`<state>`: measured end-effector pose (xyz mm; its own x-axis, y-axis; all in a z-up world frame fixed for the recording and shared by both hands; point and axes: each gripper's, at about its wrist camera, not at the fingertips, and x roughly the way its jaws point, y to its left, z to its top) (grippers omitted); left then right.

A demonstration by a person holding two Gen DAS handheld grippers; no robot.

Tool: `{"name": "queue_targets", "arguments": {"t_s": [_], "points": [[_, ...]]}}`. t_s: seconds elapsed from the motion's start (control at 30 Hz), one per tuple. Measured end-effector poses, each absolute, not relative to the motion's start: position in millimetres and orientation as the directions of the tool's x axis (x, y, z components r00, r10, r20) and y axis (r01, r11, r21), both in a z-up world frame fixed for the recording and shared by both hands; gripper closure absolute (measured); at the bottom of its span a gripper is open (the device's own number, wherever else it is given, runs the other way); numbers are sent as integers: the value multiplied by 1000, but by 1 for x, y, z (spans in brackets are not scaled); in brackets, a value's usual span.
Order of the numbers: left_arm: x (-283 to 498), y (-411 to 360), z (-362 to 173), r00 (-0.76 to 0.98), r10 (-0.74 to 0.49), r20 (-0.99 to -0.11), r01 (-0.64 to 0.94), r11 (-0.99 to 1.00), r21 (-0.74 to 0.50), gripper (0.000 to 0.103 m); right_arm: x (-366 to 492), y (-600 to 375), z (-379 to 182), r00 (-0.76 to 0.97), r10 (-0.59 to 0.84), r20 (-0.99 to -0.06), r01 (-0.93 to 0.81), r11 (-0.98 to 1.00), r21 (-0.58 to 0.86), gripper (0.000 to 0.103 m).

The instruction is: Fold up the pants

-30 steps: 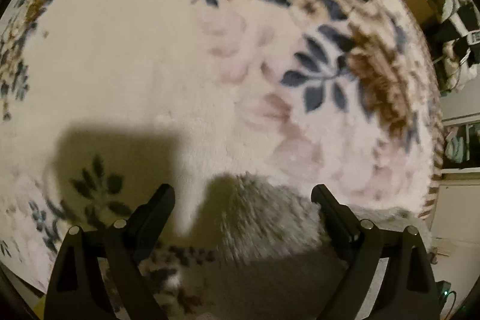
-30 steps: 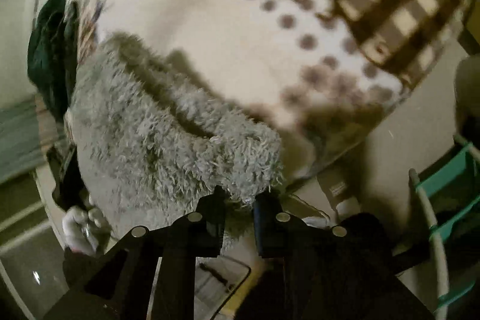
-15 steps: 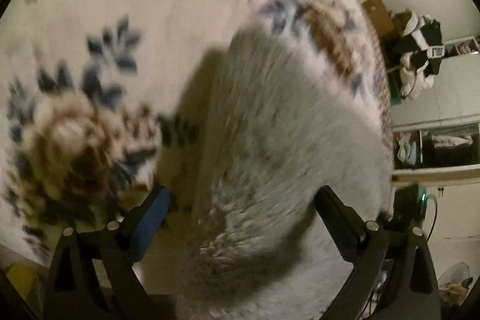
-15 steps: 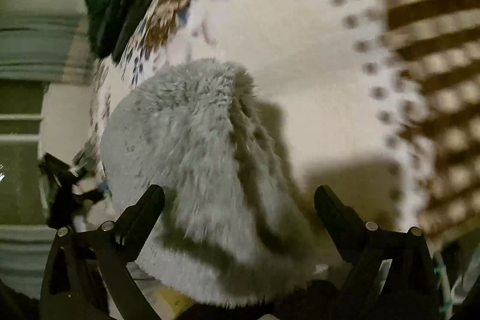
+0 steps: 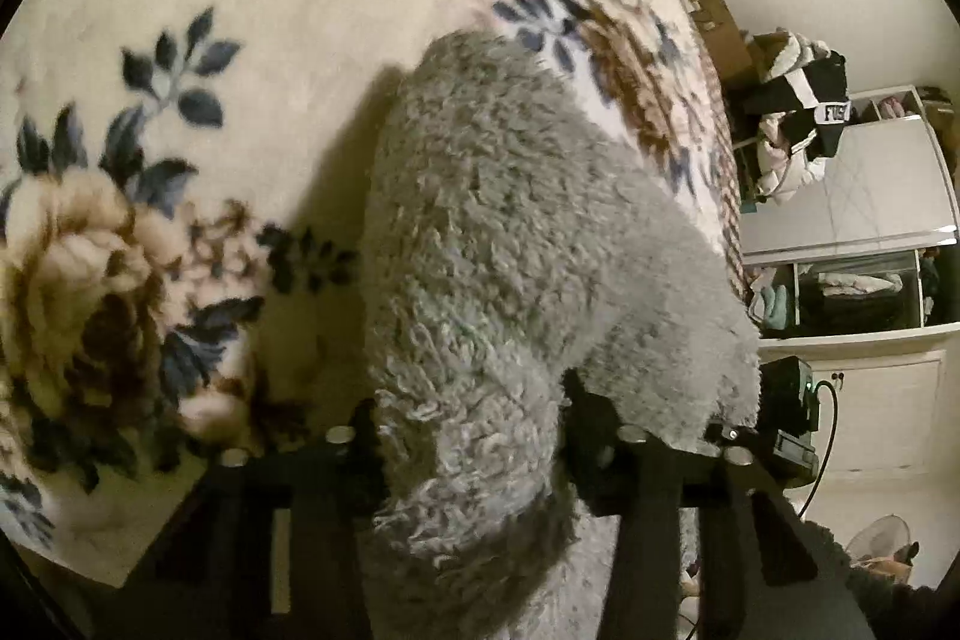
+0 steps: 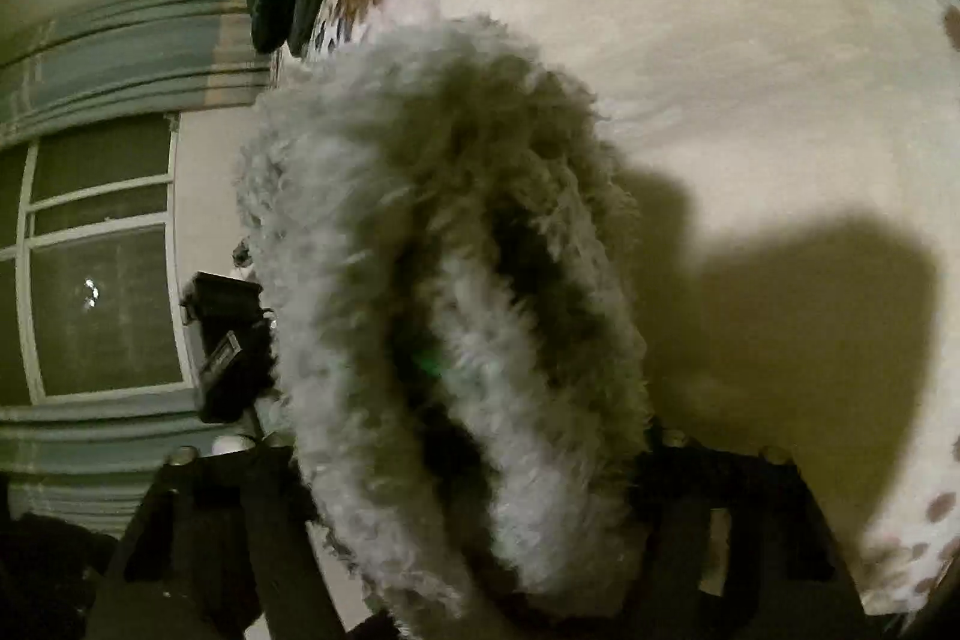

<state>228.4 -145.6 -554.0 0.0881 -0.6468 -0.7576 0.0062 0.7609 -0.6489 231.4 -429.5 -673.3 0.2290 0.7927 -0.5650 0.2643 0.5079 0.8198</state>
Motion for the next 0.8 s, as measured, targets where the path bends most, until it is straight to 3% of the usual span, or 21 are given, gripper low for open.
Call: {"name": "queue_targets", "arguments": {"t_s": [0.13,0.43,0.63,0.8], "points": [[229,-147,-532,85,-646,-758,31,762,-646,69,227,-434,-659,290,768,-571,292,498,817,56],[262,-145,-443,149,-650,-745,82,759,-646,70,232,-432,-601,326,751,-574,277,504,818,60],[348,-142,-379,221,-666,-713,139,745,-653,70,291,-429,-523,382,729,-568,209,530,822,60],[458,-142,-347,269,-674,-688,168,736,-655,70,390,-424,-465,449,693,-564,168,554,815,60]]}}
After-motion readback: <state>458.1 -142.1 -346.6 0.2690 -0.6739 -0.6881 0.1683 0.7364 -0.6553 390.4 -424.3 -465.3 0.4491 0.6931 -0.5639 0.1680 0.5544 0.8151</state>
